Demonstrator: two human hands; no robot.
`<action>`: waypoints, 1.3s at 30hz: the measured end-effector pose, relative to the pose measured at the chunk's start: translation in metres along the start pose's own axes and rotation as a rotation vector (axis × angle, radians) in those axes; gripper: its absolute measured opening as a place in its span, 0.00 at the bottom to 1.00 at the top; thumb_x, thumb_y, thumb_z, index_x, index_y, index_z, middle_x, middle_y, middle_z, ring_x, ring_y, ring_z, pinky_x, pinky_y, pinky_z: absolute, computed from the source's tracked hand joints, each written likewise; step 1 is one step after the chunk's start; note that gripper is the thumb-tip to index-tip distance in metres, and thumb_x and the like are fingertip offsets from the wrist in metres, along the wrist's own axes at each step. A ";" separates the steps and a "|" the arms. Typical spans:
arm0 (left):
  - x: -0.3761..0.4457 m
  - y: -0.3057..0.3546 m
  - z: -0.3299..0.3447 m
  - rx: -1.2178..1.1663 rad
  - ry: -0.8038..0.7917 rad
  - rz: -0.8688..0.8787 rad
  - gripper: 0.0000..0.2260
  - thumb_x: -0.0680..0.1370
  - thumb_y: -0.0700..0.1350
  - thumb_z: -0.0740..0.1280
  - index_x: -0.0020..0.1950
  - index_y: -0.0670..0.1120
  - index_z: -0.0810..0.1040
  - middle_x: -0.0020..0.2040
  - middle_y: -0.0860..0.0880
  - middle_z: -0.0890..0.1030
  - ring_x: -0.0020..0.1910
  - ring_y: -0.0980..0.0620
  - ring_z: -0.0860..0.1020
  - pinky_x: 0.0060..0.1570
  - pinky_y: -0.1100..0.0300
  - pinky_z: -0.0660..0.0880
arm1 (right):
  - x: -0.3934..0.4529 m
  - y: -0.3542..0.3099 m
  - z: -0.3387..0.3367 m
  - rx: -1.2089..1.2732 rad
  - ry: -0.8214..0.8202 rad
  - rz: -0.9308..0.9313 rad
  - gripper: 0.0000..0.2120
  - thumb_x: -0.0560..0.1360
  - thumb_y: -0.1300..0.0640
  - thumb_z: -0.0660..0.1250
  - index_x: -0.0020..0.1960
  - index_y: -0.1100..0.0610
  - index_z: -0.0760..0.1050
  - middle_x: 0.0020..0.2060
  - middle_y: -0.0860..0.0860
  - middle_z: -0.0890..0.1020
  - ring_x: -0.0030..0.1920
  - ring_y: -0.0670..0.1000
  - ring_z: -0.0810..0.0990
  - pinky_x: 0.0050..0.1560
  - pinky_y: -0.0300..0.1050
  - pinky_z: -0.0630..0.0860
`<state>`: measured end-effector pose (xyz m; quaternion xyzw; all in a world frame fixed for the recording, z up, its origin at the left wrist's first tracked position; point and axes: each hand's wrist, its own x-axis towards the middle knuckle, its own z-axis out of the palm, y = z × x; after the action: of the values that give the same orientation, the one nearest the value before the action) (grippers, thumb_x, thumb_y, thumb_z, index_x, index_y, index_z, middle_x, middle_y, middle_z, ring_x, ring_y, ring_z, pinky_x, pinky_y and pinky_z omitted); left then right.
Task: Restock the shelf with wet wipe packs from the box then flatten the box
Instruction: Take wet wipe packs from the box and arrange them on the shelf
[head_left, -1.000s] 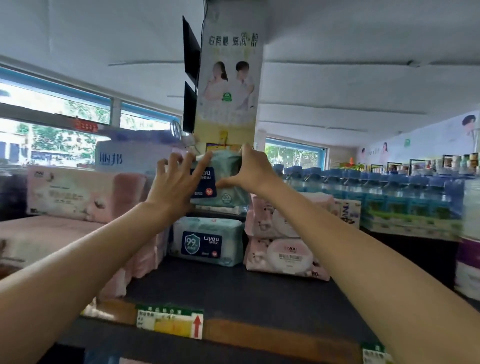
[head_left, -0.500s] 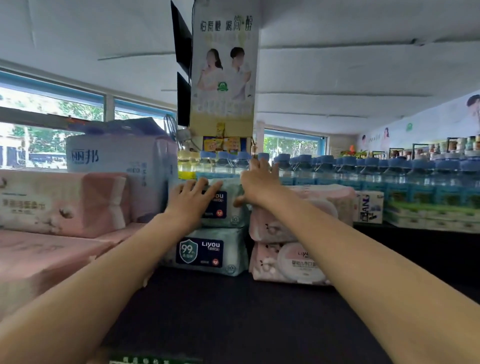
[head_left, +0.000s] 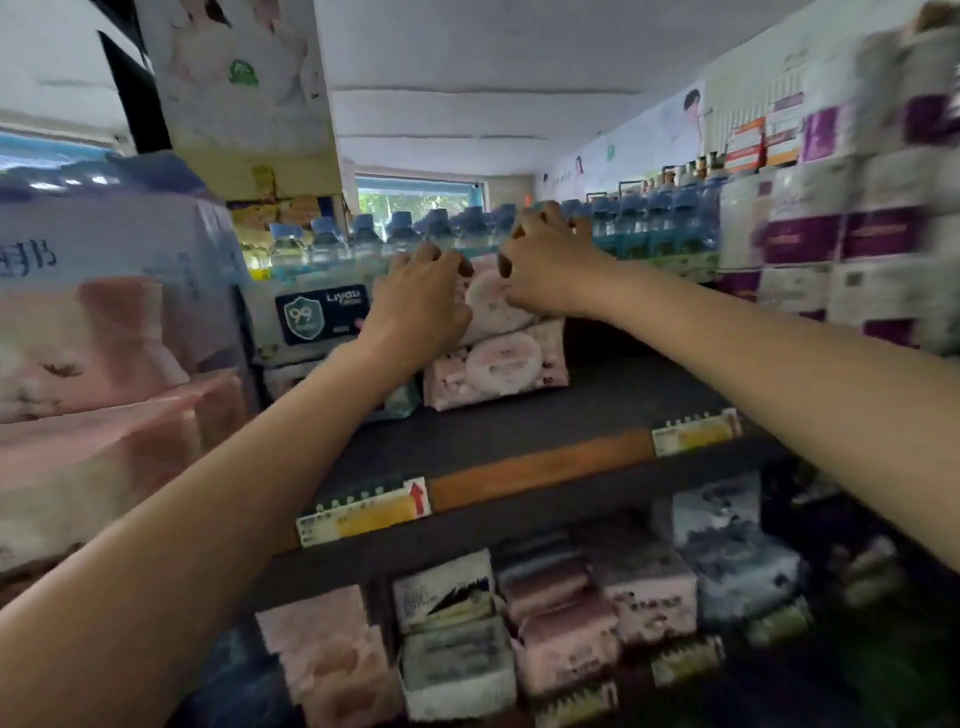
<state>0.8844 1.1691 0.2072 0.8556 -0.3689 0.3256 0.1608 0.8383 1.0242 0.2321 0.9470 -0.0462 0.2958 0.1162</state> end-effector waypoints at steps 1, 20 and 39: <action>-0.002 0.021 0.005 -0.021 0.000 0.059 0.18 0.75 0.41 0.61 0.65 0.44 0.70 0.64 0.41 0.70 0.64 0.39 0.68 0.62 0.45 0.68 | -0.023 0.014 -0.005 -0.038 -0.023 0.034 0.15 0.75 0.52 0.60 0.58 0.58 0.71 0.68 0.59 0.63 0.70 0.61 0.55 0.67 0.64 0.55; -0.372 0.550 0.076 -0.310 -0.567 1.614 0.16 0.78 0.43 0.58 0.66 0.44 0.65 0.63 0.44 0.68 0.58 0.42 0.76 0.54 0.48 0.72 | -0.775 0.091 -0.144 0.062 -0.785 1.450 0.12 0.76 0.60 0.60 0.54 0.64 0.78 0.53 0.58 0.82 0.54 0.56 0.79 0.54 0.47 0.72; -0.708 0.709 0.128 -0.162 -1.296 1.541 0.20 0.76 0.43 0.62 0.68 0.43 0.65 0.65 0.42 0.68 0.63 0.41 0.71 0.60 0.52 0.69 | -1.131 -0.010 -0.060 0.509 -0.971 1.720 0.20 0.76 0.58 0.62 0.66 0.61 0.67 0.63 0.60 0.71 0.63 0.60 0.72 0.59 0.50 0.71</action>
<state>0.0531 0.9965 -0.3407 0.3826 -0.8585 -0.2128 -0.2670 -0.1218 1.0700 -0.3677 0.6074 -0.6887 -0.1361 -0.3718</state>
